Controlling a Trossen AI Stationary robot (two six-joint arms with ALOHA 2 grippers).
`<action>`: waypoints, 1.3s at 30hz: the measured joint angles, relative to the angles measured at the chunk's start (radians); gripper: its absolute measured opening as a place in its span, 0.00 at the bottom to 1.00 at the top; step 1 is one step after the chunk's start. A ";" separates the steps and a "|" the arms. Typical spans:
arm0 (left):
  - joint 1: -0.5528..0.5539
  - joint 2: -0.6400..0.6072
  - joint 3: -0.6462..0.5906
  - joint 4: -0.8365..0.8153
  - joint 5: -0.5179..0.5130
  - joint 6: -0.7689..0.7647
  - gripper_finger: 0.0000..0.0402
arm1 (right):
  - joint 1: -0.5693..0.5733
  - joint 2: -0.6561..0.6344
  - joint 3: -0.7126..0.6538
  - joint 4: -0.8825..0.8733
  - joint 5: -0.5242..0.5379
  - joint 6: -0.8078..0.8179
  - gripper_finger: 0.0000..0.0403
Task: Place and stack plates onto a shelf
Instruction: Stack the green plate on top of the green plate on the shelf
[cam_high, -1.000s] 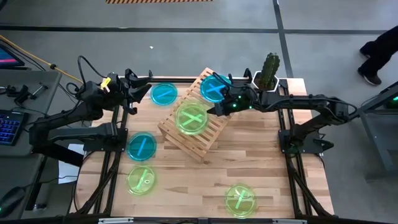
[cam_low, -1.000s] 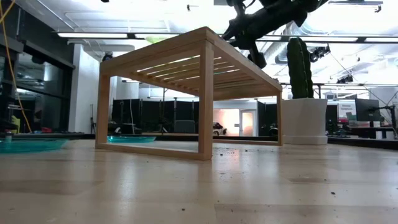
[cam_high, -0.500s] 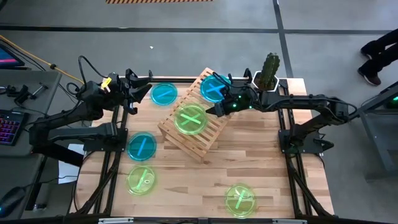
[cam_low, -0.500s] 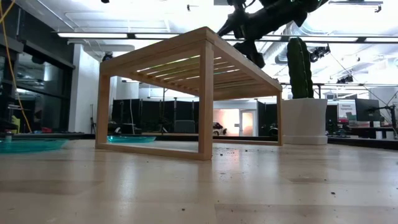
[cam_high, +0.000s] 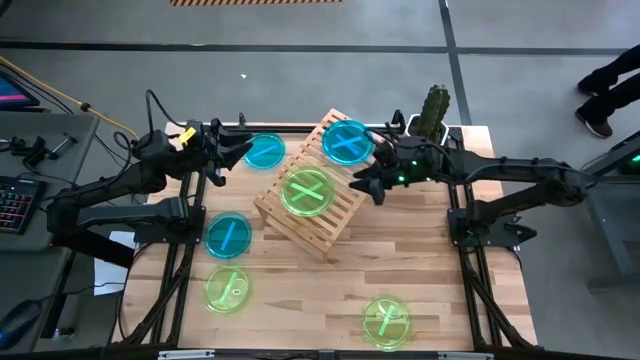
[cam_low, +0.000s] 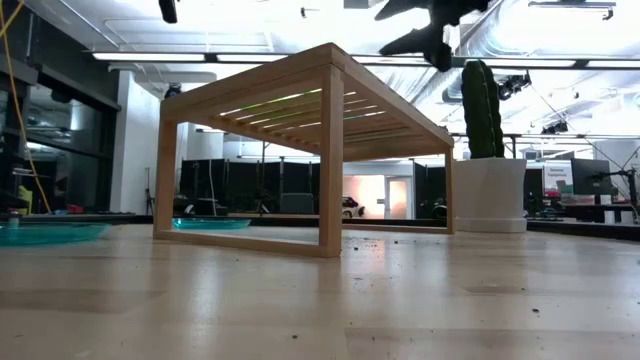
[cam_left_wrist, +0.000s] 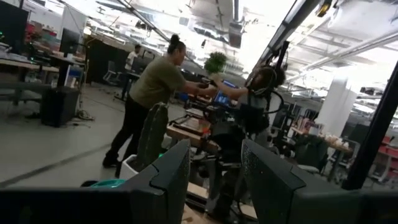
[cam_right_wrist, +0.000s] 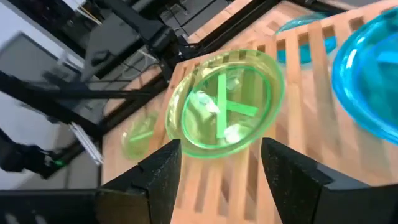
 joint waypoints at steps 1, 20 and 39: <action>0.000 0.000 0.000 0.002 0.000 -0.004 0.33 | 0.011 -0.014 -0.002 -0.012 0.016 -0.019 0.51; 0.001 0.000 0.000 0.001 -0.013 0.019 0.33 | 0.083 -0.286 -0.317 0.196 0.079 0.120 0.51; -0.001 0.000 -0.001 -0.050 0.191 0.033 0.33 | 0.081 -0.281 -0.315 0.275 0.243 0.128 0.51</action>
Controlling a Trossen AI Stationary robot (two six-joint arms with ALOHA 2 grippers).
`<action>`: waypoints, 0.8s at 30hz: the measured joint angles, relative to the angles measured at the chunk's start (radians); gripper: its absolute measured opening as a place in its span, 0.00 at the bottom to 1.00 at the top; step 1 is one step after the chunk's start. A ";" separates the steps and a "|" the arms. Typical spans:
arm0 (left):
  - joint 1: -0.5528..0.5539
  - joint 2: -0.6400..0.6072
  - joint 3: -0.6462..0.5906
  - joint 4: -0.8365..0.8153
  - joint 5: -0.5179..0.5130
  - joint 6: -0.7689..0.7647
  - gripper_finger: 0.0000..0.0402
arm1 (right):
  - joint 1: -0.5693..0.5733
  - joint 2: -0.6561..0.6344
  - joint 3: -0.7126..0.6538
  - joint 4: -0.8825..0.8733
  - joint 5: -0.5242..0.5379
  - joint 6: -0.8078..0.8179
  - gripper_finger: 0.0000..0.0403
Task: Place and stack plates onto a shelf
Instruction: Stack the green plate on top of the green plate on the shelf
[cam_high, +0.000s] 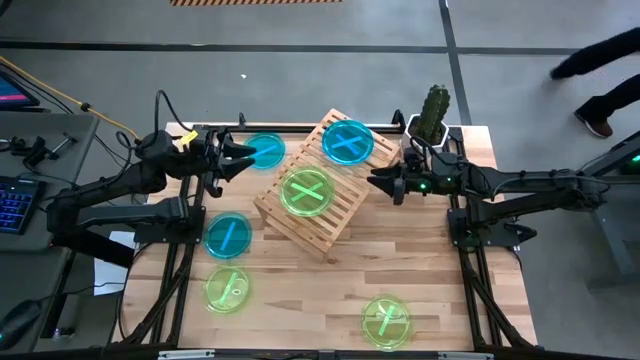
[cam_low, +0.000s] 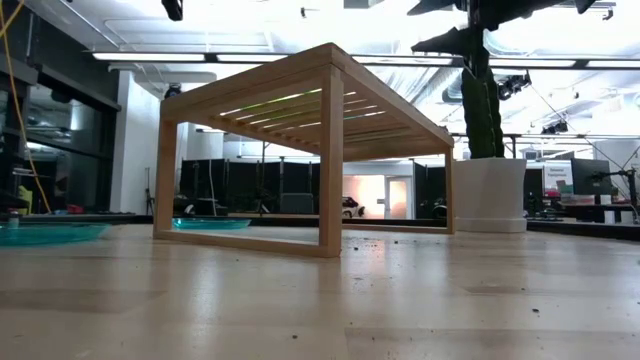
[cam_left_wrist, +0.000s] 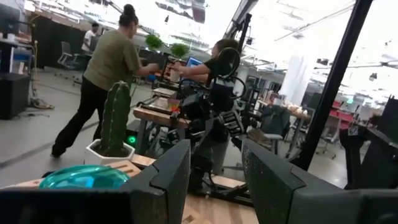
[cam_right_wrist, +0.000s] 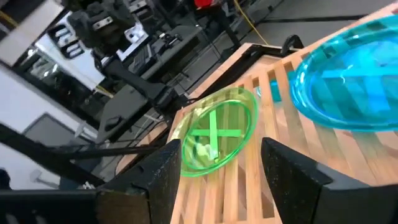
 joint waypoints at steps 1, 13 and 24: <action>0.000 0.000 0.000 -0.001 0.000 0.003 0.33 | 0.000 0.000 0.000 -0.001 0.007 0.014 0.51; 0.000 0.000 0.000 0.000 -0.002 -0.022 0.33 | -0.001 0.000 0.000 0.000 0.015 0.044 0.51; 0.000 0.000 0.000 0.031 -0.026 -0.102 0.33 | 0.000 0.000 0.000 0.000 0.000 -0.057 0.51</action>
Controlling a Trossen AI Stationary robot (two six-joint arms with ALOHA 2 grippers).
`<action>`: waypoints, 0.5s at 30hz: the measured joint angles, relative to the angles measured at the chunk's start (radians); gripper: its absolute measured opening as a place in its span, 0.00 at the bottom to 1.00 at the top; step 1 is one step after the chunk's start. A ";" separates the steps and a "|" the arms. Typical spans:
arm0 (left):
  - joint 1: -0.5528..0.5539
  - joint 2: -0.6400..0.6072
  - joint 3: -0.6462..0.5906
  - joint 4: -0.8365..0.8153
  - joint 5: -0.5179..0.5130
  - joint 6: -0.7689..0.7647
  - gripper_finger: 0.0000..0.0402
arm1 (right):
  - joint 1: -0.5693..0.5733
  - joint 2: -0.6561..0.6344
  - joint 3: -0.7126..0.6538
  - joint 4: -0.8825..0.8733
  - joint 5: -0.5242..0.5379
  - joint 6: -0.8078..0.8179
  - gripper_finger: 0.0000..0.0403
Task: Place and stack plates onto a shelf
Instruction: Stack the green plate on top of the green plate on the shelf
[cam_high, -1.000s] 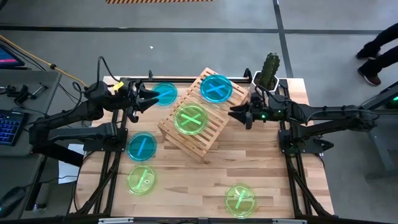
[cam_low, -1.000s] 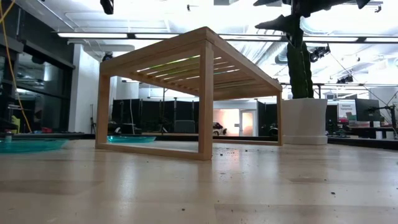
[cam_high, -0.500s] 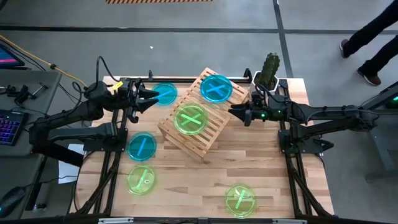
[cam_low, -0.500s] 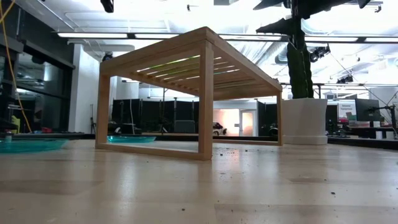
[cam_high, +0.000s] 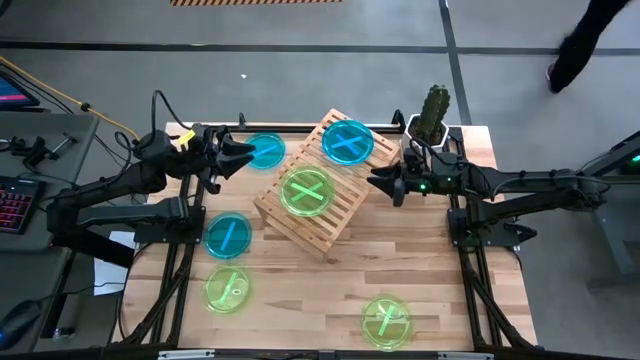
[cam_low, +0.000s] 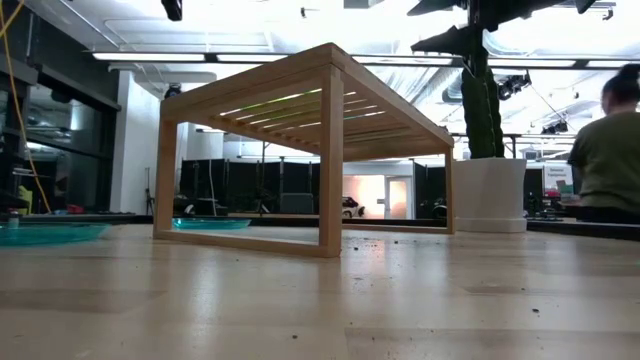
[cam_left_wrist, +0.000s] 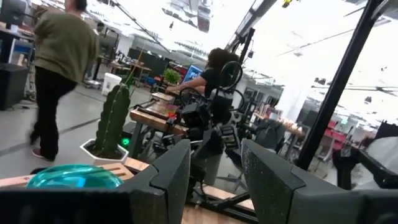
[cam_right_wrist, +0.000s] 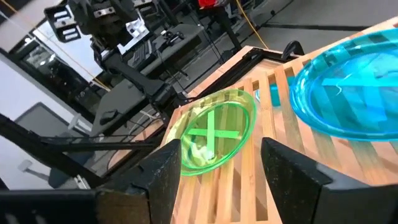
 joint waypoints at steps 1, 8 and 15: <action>0.000 0.000 0.000 -0.001 0.000 -0.005 0.33 | 0.000 0.000 0.000 0.000 -0.001 -0.010 0.51; -0.047 0.000 0.000 -0.001 0.000 -0.016 0.33 | 0.000 0.000 0.000 -0.001 -0.031 -0.032 0.51; -0.208 0.016 0.052 -0.145 -0.012 -0.004 0.33 | 0.000 0.000 0.001 -0.033 -0.039 -0.090 0.51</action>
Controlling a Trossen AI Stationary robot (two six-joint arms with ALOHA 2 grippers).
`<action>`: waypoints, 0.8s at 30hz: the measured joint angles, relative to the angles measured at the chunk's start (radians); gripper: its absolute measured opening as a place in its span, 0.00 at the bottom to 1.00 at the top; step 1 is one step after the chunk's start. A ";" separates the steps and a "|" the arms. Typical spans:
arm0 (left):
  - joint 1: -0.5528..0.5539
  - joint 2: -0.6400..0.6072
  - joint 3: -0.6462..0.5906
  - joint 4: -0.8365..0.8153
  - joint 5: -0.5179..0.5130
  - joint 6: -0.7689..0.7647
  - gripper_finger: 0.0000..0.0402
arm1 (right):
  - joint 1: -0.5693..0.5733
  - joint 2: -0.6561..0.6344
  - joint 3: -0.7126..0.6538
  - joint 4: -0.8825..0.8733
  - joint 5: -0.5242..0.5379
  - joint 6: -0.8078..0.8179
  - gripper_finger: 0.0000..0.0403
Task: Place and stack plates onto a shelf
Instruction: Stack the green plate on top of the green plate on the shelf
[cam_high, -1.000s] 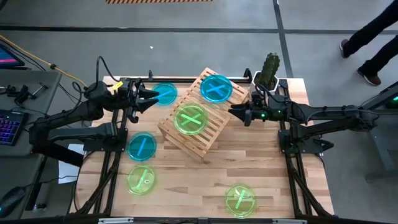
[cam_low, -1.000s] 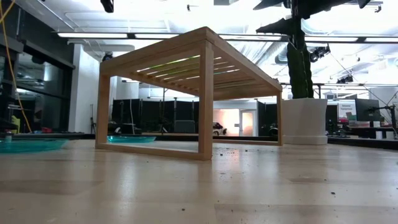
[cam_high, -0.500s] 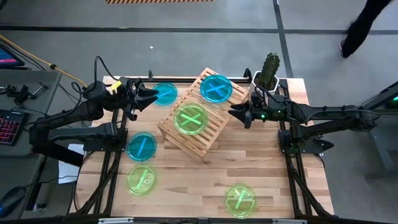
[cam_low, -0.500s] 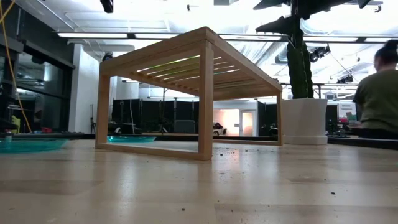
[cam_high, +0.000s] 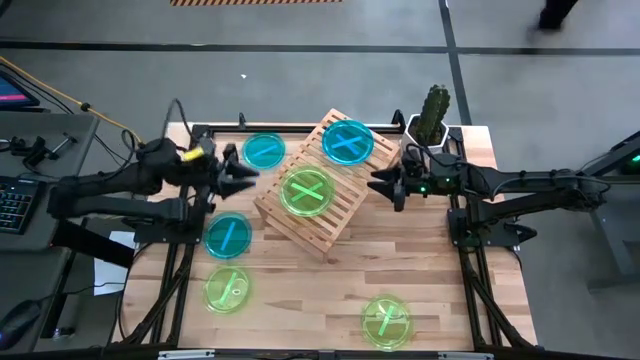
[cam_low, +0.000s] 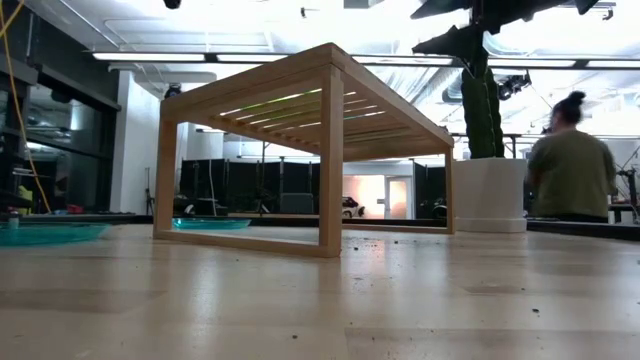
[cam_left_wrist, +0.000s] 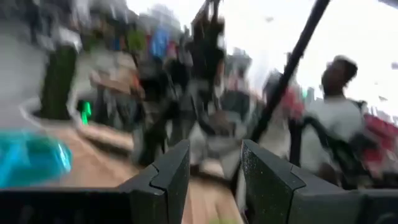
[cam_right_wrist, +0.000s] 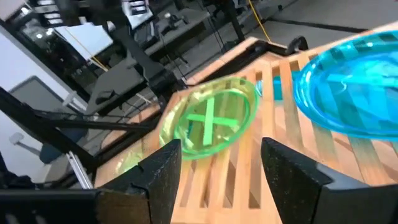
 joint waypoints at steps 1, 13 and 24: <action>-0.037 0.008 0.026 -0.075 -0.014 0.005 0.33 | 0.000 0.000 0.000 -0.010 0.000 -0.002 0.51; -0.558 0.163 0.219 -0.845 -0.166 -0.253 0.33 | 0.000 0.000 0.000 -0.067 -0.018 0.006 0.51; -0.791 0.250 -0.086 -0.794 -0.196 0.041 0.33 | 0.000 -0.001 0.000 -0.135 0.001 0.094 0.51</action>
